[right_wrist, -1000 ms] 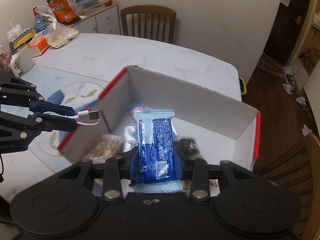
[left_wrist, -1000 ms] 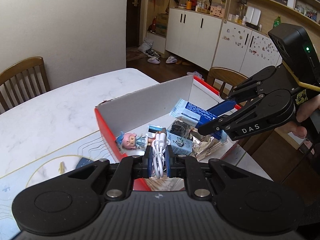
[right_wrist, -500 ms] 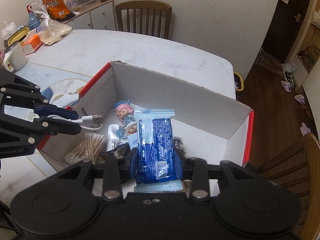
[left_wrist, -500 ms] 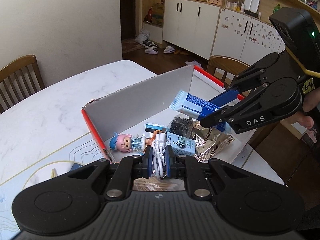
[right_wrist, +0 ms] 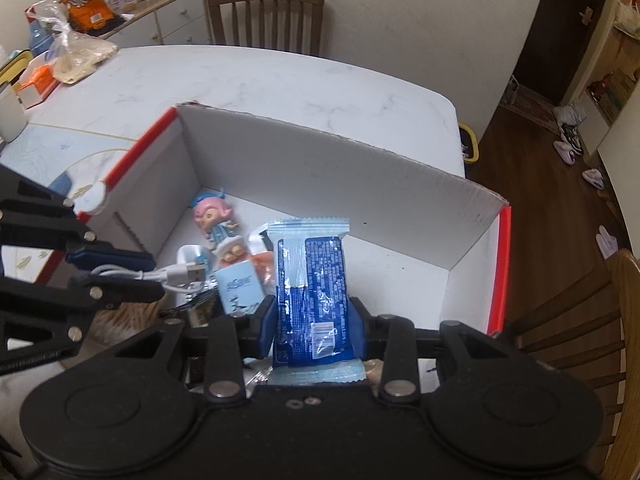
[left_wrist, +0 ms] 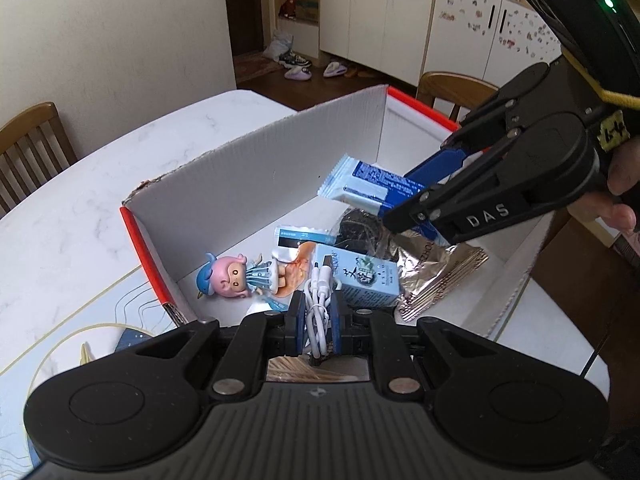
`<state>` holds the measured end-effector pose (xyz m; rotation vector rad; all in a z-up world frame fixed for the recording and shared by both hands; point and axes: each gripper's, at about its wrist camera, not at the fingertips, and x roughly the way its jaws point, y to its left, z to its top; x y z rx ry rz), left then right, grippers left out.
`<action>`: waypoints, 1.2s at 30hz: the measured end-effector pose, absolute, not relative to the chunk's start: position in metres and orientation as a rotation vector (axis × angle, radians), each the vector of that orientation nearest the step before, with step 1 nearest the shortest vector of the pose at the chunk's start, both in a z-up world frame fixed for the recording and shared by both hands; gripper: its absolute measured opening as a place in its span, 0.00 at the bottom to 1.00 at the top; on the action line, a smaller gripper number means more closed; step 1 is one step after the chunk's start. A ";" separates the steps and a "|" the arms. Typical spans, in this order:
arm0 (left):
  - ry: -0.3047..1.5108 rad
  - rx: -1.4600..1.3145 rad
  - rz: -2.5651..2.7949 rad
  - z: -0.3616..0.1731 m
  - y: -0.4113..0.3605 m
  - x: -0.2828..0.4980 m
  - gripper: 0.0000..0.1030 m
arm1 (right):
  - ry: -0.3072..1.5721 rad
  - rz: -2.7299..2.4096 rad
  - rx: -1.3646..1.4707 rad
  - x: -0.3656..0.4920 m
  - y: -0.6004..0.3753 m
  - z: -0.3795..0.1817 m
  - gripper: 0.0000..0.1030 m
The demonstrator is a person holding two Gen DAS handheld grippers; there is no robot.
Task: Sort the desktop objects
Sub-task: 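Open the right tool to drop the snack bar while left tool releases the cable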
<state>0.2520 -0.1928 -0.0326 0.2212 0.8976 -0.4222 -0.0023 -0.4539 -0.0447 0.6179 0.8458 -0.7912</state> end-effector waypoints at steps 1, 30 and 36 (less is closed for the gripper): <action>0.905 0.225 -0.418 -0.034 -0.194 0.254 0.11 | 0.850 -0.796 0.618 -0.002 -0.457 -0.046 0.35; 1.064 0.274 -0.488 -0.060 -0.203 0.269 0.11 | 0.877 -0.763 0.671 -0.002 -0.477 -0.072 0.41; 1.082 0.266 -0.494 -0.060 -0.202 0.271 0.11 | 0.847 -0.748 0.688 -0.009 -0.469 -0.066 0.44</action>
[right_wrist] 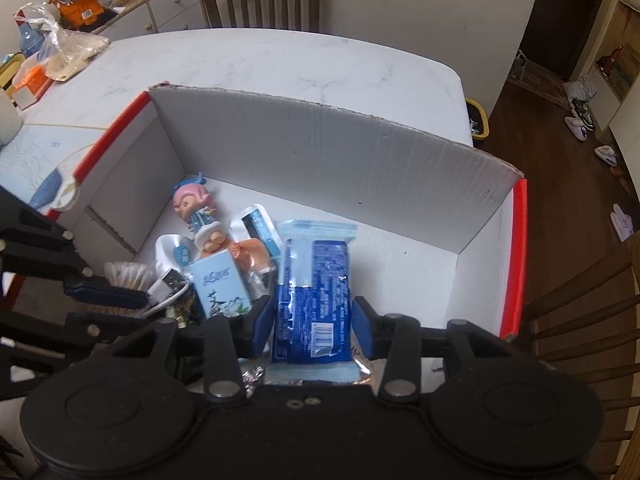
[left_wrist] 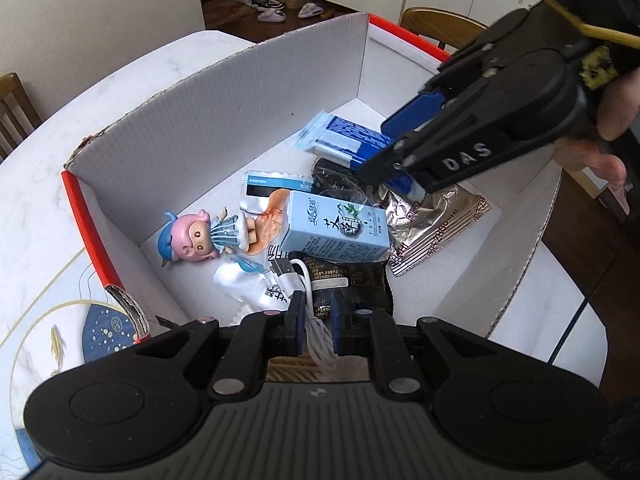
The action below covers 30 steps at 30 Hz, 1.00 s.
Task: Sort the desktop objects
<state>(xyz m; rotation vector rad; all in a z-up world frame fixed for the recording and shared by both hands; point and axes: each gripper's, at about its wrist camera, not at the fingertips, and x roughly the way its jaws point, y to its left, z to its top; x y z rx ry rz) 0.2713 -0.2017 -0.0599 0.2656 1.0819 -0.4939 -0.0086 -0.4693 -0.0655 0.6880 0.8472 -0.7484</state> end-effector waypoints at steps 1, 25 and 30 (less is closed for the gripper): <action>1.080 0.263 -0.492 -0.059 -0.202 0.271 0.11 | 0.841 -0.747 0.688 -0.010 -0.468 -0.064 0.47; 1.020 0.221 -0.430 -0.035 -0.189 0.248 0.30 | 0.706 -0.750 0.700 -0.035 -0.432 -0.028 0.63; 0.983 0.188 -0.439 -0.025 -0.184 0.239 0.58 | 0.692 -0.750 0.694 -0.039 -0.423 -0.022 0.66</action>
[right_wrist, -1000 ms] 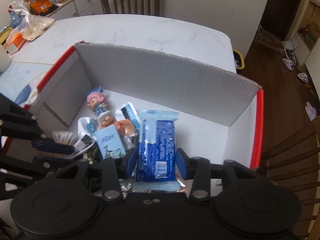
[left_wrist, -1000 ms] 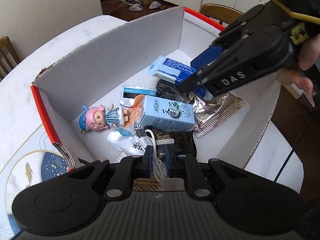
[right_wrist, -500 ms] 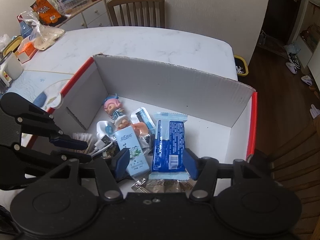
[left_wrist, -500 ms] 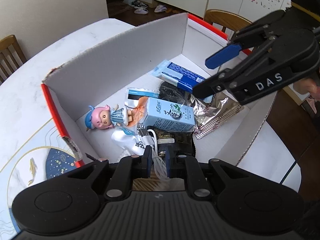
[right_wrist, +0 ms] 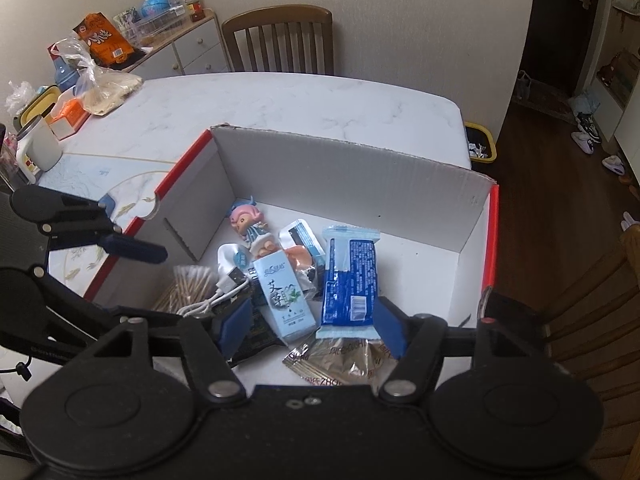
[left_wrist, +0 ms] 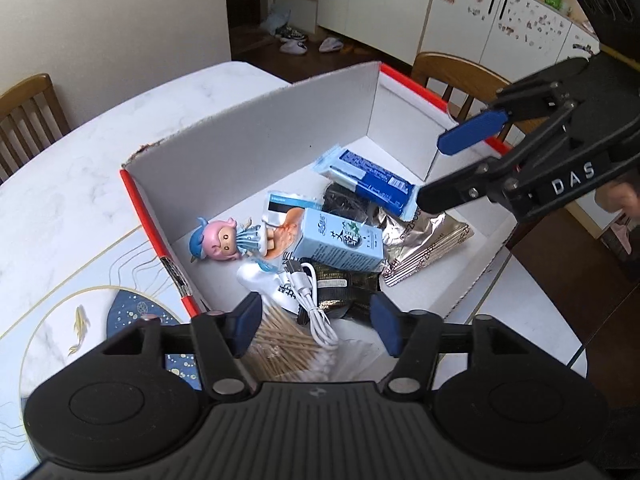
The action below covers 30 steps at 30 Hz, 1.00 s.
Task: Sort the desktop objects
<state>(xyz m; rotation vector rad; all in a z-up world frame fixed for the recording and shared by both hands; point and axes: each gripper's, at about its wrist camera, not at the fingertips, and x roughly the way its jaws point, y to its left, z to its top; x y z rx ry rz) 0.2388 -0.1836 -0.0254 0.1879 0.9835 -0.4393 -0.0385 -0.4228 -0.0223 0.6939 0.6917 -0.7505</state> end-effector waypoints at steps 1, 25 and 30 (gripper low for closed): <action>0.981 0.182 -0.441 -0.024 -0.183 0.238 0.58 | 0.689 -0.751 0.694 -0.039 -0.420 -0.022 0.67; 0.894 0.173 -0.396 0.001 -0.169 0.203 0.83 | 0.617 -0.784 0.666 -0.037 -0.374 0.005 0.83; 0.886 0.147 -0.378 0.005 -0.159 0.198 0.83 | 0.593 -0.788 0.649 -0.033 -0.366 0.011 0.91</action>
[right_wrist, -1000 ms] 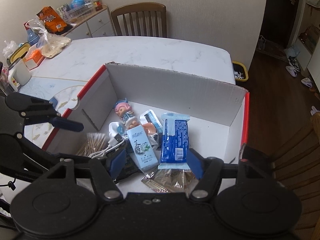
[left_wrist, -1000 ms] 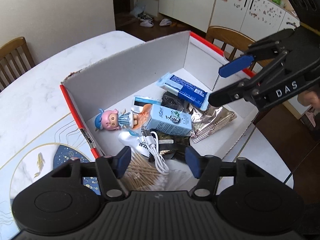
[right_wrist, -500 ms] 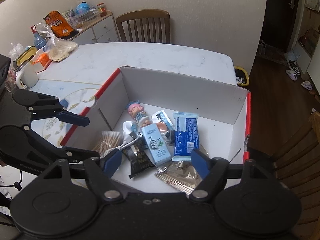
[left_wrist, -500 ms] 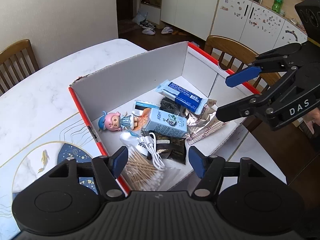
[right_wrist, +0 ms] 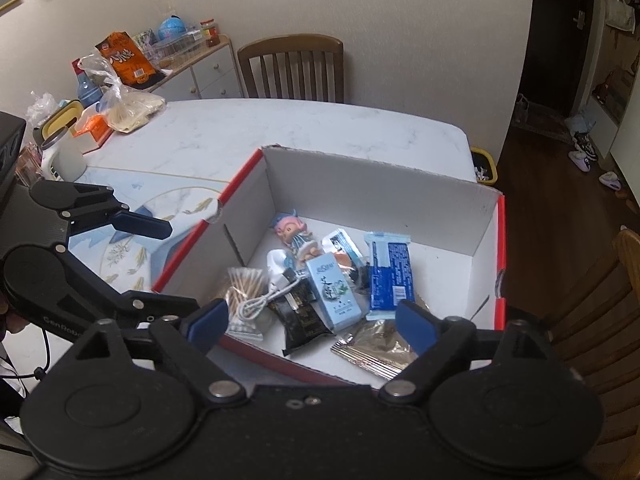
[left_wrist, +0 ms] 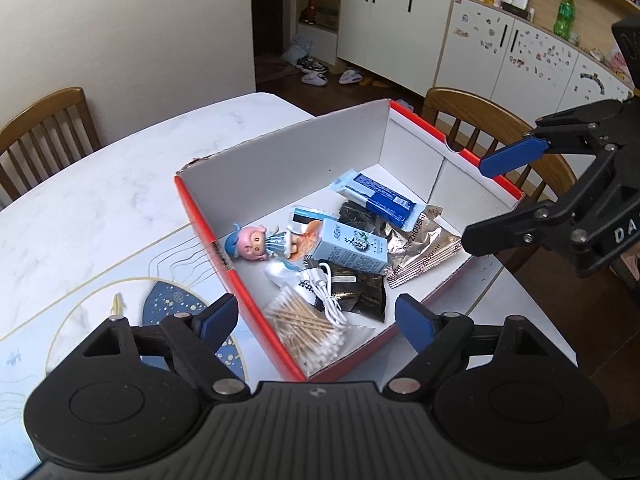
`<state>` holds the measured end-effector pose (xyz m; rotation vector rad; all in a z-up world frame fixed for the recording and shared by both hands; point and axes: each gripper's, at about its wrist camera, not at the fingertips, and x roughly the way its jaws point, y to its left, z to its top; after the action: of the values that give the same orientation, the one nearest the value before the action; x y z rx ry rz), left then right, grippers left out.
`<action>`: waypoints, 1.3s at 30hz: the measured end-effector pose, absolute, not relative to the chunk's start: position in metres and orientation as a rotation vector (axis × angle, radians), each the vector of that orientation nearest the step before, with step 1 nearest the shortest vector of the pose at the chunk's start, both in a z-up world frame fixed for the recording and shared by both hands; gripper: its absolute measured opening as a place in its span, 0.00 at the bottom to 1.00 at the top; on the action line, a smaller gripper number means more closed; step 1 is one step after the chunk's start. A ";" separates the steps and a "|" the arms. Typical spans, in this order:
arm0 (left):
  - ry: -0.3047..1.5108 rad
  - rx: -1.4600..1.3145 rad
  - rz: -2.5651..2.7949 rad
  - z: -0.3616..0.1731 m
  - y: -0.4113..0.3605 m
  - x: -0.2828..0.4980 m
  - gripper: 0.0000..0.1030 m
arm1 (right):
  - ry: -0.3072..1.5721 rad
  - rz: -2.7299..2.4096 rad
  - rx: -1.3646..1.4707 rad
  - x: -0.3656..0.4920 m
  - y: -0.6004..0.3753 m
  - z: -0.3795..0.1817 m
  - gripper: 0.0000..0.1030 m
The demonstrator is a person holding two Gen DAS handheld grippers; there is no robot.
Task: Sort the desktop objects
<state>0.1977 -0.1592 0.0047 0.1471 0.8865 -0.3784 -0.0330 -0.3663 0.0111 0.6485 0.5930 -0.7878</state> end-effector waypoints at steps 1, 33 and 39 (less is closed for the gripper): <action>0.884 0.141 -0.374 0.005 -0.157 0.197 0.84 | 0.587 -0.790 0.642 -0.032 -0.364 0.013 0.91; 0.813 0.047 -0.262 0.021 -0.082 0.146 0.99 | 0.499 -0.943 0.654 0.019 -0.303 0.024 0.95; 0.826 0.047 -0.263 0.019 -0.068 0.142 0.99 | 0.503 -0.984 0.655 0.035 -0.294 0.025 0.95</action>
<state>0.1418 -0.0685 0.0187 0.0474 0.8258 -0.2635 0.0347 -0.2936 0.0254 0.6546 0.5033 -0.9838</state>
